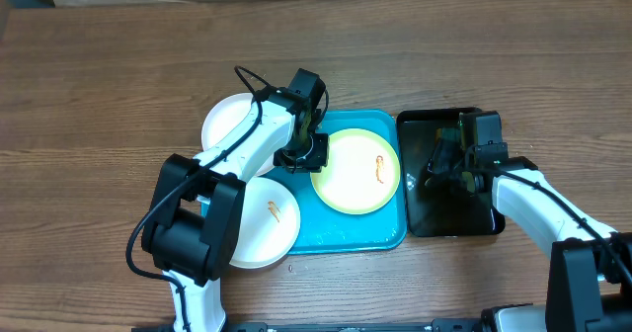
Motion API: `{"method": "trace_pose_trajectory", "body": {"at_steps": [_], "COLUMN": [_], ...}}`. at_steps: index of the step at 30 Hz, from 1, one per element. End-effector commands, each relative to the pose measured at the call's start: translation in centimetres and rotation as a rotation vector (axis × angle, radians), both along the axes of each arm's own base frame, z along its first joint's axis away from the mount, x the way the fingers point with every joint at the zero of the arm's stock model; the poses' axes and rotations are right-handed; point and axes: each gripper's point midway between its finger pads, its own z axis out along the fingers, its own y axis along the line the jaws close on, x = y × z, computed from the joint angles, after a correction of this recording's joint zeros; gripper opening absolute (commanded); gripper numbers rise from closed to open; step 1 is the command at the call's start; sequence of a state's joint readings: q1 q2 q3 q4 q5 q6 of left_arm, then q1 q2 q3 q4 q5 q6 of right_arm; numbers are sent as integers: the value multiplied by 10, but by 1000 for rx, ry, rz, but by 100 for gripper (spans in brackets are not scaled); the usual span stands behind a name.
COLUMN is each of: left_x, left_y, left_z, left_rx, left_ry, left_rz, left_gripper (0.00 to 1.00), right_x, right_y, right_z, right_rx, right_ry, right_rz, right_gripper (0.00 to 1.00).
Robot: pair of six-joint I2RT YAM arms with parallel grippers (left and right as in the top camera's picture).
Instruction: Clean dirty plates on tray and stack at the side
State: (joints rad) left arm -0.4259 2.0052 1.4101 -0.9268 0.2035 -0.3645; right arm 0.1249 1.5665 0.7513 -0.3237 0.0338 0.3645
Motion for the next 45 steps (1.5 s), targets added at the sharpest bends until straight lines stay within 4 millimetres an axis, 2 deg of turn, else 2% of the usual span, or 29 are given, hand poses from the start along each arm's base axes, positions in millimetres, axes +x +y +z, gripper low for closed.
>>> {"method": "trace_pose_trajectory", "body": {"at_steps": [1, 4, 8, 14, 15, 18, 21, 22, 26, 27, 28, 29, 30, 33, 36, 40, 45], "left_x": [-3, -3, -3, -4, -4, -4, -6, -6, -5, -5, -5, -6, -6, -6, -5, -6, -6], "left_y": [-1, -1, -1, 0, 0, 0, 1, 1, 0, 0, 1, 1, 1, 1, 1, 1, 1], "left_z": [-7, -7, -7, -7, -7, -7, -7, -7, -7, -7, -7, -7, -7, -7, -7, -7, -7], "left_rx": [11, 12, 11, 14, 14, 14, 17, 17, 16, 17, 17, 17, 17, 17, 17, 17, 18], "left_ry": [14, 14, 14, 21, 21, 21, 26, 28, 26, 25, 26, 26, 26, 26, 26, 27, 29], "left_rz": [-8, -8, -8, -7, -7, -7, -8, -8, -8, -7, -8, -8, -8, -8, -8, -7, -8], "left_gripper": [27, 27, 27, 27, 27, 27, 27, 27, 29, 29, 29, 30, 31, 31, 32, 32, 33], "right_x": [-2, -4, -3, -7, -8, -12, -17, -19, -34, -39, -43, -47, -49, -45, -33, -19, -19], "right_y": [-1, 2, 6, -2, -2, -1, 3, 4, 4, 5, 5, 4, 4, 3, 5, 7, -7], "right_z": [-2, -3, -6, -21, -23, -26, -21, -18, -8, -7, -6, -7, -7, -6, -3, 1, -2], "right_rx": [-11, -13, -26, -71, -70, -65, -44, -37, -38, -32, -30, -33, -36, -39, -33, -27, -102], "right_ry": [5, 13, 12, 54, 62, 81, 117, 134, 227, 254, 276, 291, 300, 285, 237, 179, 177], "right_rz": [2, 13, 41, 22, 22, 22, 31, 35, 41, 44, 46, 46, 46, 50, 50, 50, 18], "right_gripper": [63, 67, 67, 67, 64, 43, 9, 4, 4, 7, 29, 45, 57, 73, 75, 70, 66]}}
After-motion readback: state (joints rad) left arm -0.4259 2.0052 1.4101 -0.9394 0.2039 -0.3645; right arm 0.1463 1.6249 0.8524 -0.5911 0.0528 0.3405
